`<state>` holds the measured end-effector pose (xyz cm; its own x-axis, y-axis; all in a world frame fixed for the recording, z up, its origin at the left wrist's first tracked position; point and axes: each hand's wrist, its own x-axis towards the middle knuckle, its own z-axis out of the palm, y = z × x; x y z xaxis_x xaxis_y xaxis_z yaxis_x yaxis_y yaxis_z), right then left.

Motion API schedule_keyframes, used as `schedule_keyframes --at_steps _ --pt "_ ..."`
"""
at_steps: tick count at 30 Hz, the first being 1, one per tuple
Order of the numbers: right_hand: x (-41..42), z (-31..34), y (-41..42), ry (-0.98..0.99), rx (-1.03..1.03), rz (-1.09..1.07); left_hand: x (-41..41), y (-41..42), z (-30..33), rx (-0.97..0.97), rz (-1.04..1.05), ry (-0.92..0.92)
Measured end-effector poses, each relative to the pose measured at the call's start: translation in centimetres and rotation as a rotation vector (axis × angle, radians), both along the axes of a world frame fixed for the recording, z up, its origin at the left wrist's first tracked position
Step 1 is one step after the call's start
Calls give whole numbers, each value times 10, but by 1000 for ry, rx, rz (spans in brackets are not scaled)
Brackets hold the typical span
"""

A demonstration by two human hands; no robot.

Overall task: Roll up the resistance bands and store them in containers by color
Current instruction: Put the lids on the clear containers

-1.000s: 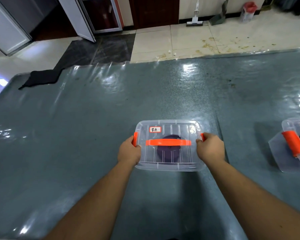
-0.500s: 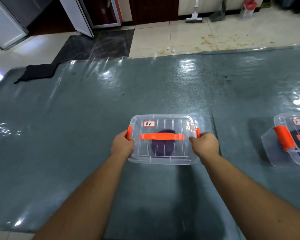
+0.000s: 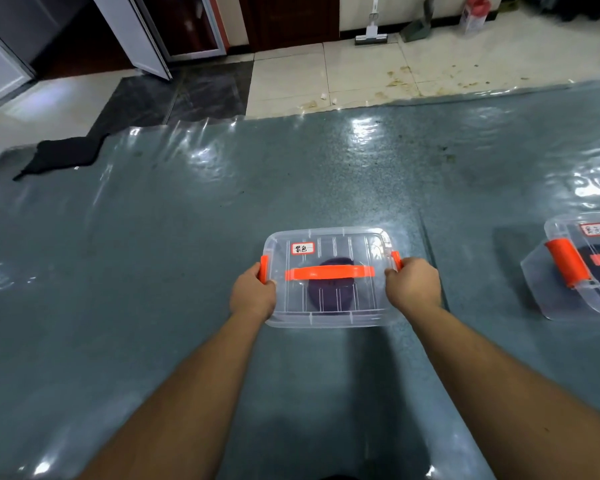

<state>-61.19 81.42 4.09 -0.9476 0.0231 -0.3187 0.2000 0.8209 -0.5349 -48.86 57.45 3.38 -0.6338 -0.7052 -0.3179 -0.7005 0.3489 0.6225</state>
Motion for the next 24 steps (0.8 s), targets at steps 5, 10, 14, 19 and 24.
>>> schedule_keyframes --at_steps 5,10,14,19,24 --pt "-1 1 5 -54 -86 -27 1 -2 -2 13 -11 15" --pt "2 4 5 -84 -69 -104 2 -3 -2 -11 -24 15" --pt "9 5 1 -8 -36 -58 2 -3 -2 2 -30 15" --pt "10 6 3 34 -24 -18 2 -3 -2 4 -28 13" --pt "13 3 2 69 17 3 2 -3 -1 1 -46 10"
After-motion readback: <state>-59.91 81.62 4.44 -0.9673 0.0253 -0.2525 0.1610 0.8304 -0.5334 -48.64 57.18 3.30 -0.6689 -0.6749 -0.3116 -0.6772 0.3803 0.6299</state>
